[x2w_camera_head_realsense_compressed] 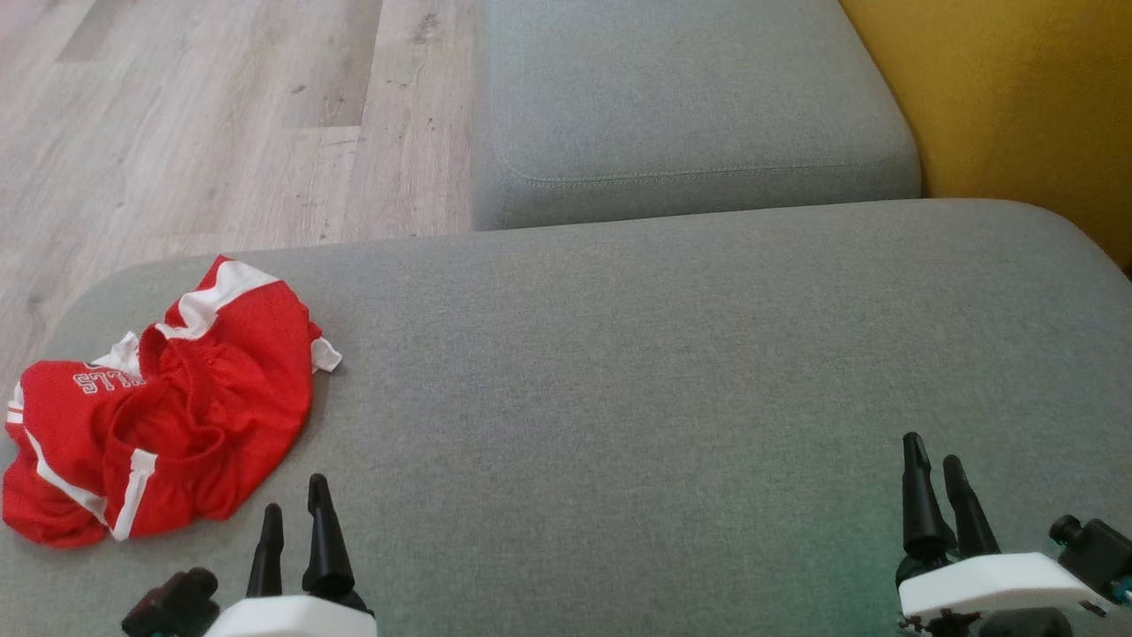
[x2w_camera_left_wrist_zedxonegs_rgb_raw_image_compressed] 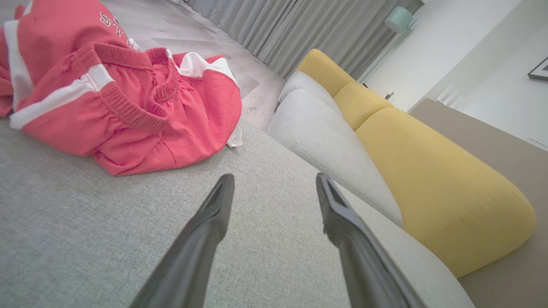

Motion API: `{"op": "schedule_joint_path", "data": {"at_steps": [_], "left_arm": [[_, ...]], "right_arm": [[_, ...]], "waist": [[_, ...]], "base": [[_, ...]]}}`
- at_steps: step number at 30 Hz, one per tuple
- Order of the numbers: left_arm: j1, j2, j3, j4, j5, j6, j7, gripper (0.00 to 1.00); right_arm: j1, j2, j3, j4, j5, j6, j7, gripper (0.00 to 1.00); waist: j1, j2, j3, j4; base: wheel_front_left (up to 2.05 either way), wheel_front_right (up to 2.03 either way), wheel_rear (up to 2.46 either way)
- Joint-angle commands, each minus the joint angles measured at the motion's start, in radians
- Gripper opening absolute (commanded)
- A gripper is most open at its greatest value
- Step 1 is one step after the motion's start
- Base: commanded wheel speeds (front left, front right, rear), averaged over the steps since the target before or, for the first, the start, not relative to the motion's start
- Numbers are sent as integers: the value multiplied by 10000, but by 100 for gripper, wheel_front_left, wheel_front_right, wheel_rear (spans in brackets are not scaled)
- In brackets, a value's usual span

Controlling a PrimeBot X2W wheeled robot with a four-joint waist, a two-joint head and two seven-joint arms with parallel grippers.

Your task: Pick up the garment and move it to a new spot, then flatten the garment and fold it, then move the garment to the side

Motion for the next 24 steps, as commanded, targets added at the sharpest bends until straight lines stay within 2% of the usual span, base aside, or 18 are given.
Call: {"op": "schedule_joint_path", "data": {"at_steps": [1,24], "left_arm": [[-221,100,87,-436,431,109,-175,100],[230,123,-444,-911,3470,794,-851,100]], "right_arm": [[-259,-84,199,-452,-348,51,-174,100],[96,-99,834,-719,-3228,59,-853,100]], "waist": [[0,0,-25,3],[0,0,-415,97]], "base": [[0,0,0],[0,0,0]]}}
